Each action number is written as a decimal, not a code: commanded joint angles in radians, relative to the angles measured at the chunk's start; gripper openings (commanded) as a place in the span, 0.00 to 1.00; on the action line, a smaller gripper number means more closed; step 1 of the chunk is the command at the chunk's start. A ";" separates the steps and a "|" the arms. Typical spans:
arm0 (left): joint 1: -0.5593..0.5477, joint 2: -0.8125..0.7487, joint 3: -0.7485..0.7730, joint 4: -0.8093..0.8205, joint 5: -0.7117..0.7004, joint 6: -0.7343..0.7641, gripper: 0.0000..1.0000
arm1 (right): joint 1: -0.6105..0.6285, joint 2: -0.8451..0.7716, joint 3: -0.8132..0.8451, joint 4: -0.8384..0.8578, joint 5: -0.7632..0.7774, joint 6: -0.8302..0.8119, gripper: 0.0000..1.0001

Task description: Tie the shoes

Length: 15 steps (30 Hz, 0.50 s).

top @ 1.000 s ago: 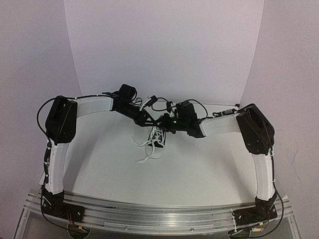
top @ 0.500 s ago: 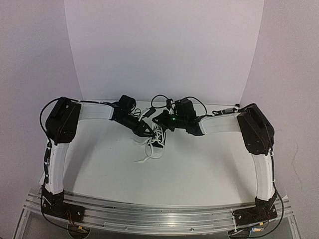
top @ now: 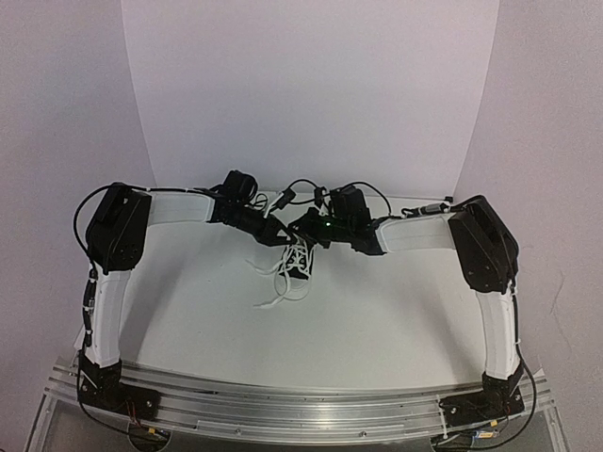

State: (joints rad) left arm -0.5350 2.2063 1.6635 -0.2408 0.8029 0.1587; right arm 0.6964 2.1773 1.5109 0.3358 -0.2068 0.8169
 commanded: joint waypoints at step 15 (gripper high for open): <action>0.011 -0.007 -0.003 0.057 -0.020 -0.060 0.00 | 0.005 -0.040 0.024 -0.079 -0.049 -0.080 0.36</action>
State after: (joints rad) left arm -0.5376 2.2070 1.6644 -0.2347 0.8009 0.1340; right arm 0.6940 2.1777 1.5169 0.3297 -0.2121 0.8040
